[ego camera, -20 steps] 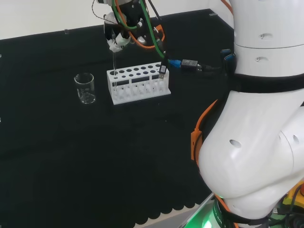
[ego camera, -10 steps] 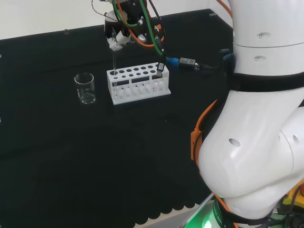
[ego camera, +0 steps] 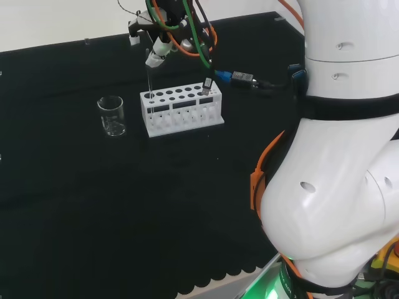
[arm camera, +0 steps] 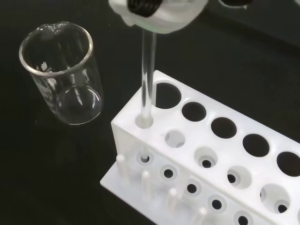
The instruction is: Put the glass rod back on the white test tube rack.
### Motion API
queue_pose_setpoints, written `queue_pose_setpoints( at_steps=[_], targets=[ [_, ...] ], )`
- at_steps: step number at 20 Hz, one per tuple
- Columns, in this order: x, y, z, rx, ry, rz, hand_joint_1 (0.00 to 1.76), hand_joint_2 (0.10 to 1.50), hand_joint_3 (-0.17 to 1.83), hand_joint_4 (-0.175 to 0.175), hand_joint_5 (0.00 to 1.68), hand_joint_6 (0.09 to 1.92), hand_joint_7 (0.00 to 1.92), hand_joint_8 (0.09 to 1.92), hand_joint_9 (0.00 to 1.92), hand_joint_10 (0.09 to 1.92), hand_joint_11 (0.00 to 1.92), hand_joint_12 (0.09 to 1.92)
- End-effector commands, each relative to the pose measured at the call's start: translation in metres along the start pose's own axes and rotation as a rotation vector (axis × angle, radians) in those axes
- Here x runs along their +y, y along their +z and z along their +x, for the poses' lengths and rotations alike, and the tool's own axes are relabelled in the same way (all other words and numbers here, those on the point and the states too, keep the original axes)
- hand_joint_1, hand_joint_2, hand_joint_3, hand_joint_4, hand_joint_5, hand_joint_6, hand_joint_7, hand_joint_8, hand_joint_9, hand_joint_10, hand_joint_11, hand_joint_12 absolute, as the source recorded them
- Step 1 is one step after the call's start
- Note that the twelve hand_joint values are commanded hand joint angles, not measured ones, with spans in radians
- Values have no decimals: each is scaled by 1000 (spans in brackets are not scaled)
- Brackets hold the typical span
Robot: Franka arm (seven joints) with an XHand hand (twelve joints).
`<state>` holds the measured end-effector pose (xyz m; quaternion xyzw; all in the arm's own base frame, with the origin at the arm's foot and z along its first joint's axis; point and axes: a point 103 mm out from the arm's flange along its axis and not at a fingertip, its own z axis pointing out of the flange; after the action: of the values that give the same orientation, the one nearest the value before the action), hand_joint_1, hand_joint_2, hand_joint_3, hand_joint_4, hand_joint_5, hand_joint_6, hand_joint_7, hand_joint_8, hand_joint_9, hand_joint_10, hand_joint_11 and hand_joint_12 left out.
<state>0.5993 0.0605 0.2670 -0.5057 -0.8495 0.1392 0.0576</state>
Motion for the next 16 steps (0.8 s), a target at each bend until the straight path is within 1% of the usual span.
queue_pose_setpoints(
  at_steps=[1,9,16],
  targets=[
    [-6,-3,-2,11,12,-7,1112,865,-175,-175,246,911,1830,316,1920,531,1920,607],
    [-26,-19,-13,15,40,-27,1099,862,-175,-175,257,889,1843,307,1920,571,1920,624],
    [-45,-30,-12,12,57,-47,1098,862,-175,-175,283,892,1849,306,1920,579,1920,632]
  ],
)
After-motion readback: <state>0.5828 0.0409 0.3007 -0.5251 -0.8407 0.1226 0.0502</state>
